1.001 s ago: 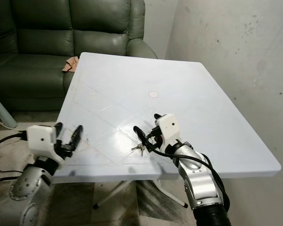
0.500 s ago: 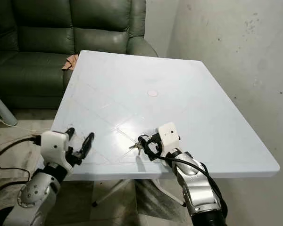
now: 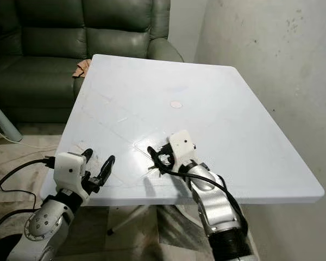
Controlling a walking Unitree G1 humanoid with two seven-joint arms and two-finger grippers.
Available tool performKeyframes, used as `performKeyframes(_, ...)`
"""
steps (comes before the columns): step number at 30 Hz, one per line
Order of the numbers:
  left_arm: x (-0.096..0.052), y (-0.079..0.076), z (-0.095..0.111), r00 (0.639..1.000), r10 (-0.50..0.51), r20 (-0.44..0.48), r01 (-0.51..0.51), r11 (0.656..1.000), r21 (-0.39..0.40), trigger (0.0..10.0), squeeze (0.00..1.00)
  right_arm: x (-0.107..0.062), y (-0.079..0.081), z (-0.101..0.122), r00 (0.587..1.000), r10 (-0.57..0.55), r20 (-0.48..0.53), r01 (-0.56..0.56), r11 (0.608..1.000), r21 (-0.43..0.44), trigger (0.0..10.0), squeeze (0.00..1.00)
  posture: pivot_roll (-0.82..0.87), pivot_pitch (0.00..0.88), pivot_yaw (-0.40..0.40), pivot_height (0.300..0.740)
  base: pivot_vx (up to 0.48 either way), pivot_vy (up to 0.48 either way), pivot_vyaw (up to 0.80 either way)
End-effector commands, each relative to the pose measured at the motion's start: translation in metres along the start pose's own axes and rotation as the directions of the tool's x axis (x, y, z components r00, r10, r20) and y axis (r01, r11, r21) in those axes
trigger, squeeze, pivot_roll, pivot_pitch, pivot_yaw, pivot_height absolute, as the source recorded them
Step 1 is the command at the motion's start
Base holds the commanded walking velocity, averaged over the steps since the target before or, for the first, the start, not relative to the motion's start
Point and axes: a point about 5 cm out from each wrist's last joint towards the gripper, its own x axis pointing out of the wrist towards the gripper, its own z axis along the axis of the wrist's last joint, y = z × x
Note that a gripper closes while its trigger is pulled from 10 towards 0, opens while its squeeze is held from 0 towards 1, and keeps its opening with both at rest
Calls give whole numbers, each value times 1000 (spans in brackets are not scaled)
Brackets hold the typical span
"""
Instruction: Hang keys on a hook
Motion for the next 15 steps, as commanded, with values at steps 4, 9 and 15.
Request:
performKeyframes(4,-2,-1,5,1000,12,8,-12,1000,6,10000,0,3,4,-7,999,17,-40,-18,999,-27,10000,0,-45,83,-114,740,0,0,0)
performKeyframes(9,-4,0,4,1000,23,4,-23,1000,5,10000,0,-1,7,-17,995,66,-78,-70,997,-43,10000,0,-40,90,-117,740,0,0,0)
performKeyframes(15,-6,1,4,999,32,-1,-32,999,7,10000,0,-11,0,-29,989,91,-119,-99,993,-64,10000,0,-44,96,-119,740,0,0,0)
